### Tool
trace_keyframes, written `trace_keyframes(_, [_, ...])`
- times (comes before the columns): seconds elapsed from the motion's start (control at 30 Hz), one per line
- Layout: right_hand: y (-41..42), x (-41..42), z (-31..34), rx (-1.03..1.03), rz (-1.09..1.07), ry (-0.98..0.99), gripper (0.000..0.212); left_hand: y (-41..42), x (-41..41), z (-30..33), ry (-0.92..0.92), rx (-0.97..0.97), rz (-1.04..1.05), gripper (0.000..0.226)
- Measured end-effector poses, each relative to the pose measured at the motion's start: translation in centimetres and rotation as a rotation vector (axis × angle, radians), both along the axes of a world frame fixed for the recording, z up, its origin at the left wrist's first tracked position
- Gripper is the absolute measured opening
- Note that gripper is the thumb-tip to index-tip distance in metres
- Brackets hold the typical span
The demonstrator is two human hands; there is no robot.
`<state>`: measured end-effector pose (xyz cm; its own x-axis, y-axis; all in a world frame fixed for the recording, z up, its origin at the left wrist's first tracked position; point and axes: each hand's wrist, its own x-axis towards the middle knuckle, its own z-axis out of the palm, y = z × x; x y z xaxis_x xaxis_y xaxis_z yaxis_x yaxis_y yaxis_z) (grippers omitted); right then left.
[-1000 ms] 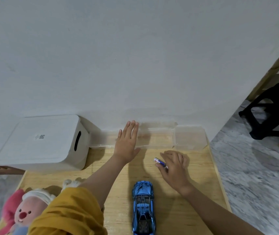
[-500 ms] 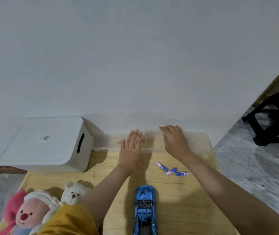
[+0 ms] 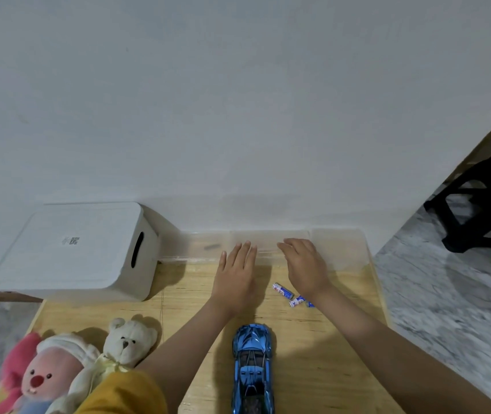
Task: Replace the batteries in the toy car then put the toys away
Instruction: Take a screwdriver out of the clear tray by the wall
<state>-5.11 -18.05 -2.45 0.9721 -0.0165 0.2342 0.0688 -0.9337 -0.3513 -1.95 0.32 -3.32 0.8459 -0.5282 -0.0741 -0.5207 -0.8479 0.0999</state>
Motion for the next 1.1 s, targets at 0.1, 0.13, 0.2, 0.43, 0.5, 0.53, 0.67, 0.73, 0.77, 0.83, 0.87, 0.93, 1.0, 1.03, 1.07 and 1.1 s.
trace_keyframes(0.1, [0.2, -0.2, -0.5, 0.005, 0.011, 0.125, 0.055, 0.3, 0.0, -0.2, 0.021, -0.012, -0.023, 0.069])
trace_keyframes(0.13, [0.2, -0.3, -0.8, -0.003, 0.024, 0.162, 0.059, 0.4, 0.1, -0.2, 0.031, -0.017, -0.032, 0.067])
trace_keyframes(0.2, [0.1, -0.5, -1.1, -0.018, 0.026, 0.193, 0.065, 0.5, 0.1, -0.2, 0.037, -0.034, -0.04, 0.064])
trace_keyframes(0.43, [0.3, -0.3, -1.5, -0.02, -0.005, 0.224, 0.068, 0.3, 0.2, -0.7, 0.038, -0.07, -0.021, 0.062])
trace_keyframes(0.5, [0.3, -0.2, -1.7, -0.03, -0.009, 0.228, 0.068, 0.2, 0.2, -0.9, 0.036, -0.079, -0.017, 0.062])
trace_keyframes(0.53, [0.3, -0.1, -1.7, -0.04, -0.009, 0.23, 0.068, 0.2, 0.2, -1.0, 0.038, -0.079, -0.018, 0.063])
trace_keyframes(0.67, [0.4, -0.2, -1.7, -0.058, -0.002, 0.237, 0.066, 0.3, 0.1, -1.3, 0.047, -0.075, -0.017, 0.067])
trace_keyframes(0.73, [0.4, -0.3, -1.7, -0.057, -0.003, 0.234, 0.065, 0.3, 0.0, -1.4, 0.052, -0.071, -0.02, 0.07])
trace_keyframes(0.77, [0.4, -0.3, -1.8, -0.057, -0.005, 0.229, 0.064, 0.3, -0.1, -1.4, 0.056, -0.068, -0.021, 0.071])
trace_keyframes(0.83, [0.5, -0.3, -1.8, -0.057, -0.007, 0.216, 0.064, 0.3, -0.1, -1.3, 0.067, -0.064, -0.021, 0.072])
trace_keyframes(0.87, [0.5, -0.3, -1.8, -0.056, -0.008, 0.214, 0.065, 0.3, -0.1, -1.3, 0.072, -0.061, -0.02, 0.073])
trace_keyframes(0.93, [0.5, -0.4, -1.8, -0.041, -0.006, 0.22, 0.066, 0.4, -0.2, -1.2, 0.087, -0.059, -0.017, 0.076])
trace_keyframes(1.0, [0.6, -0.5, -1.7, -0.017, 0.002, 0.227, 0.064, 0.4, -0.2, -0.9, 0.115, -0.061, -0.013, 0.078])
trace_keyframes(1.03, [0.6, -0.4, -1.7, -0.015, 0.005, 0.228, 0.061, 0.4, -0.2, -0.7, 0.132, -0.061, -0.012, 0.079])
trace_keyframes(1.07, [0.7, -0.4, -1.6, -0.019, 0.006, 0.23, 0.056, 0.4, -0.1, -0.5, 0.151, -0.063, -0.012, 0.079])
trace_keyframes(1.1, [0.8, -0.3, -1.5, -0.03, 0.005, 0.228, 0.049, 0.5, 0.1, -0.2, 0.168, -0.066, -0.014, 0.079])
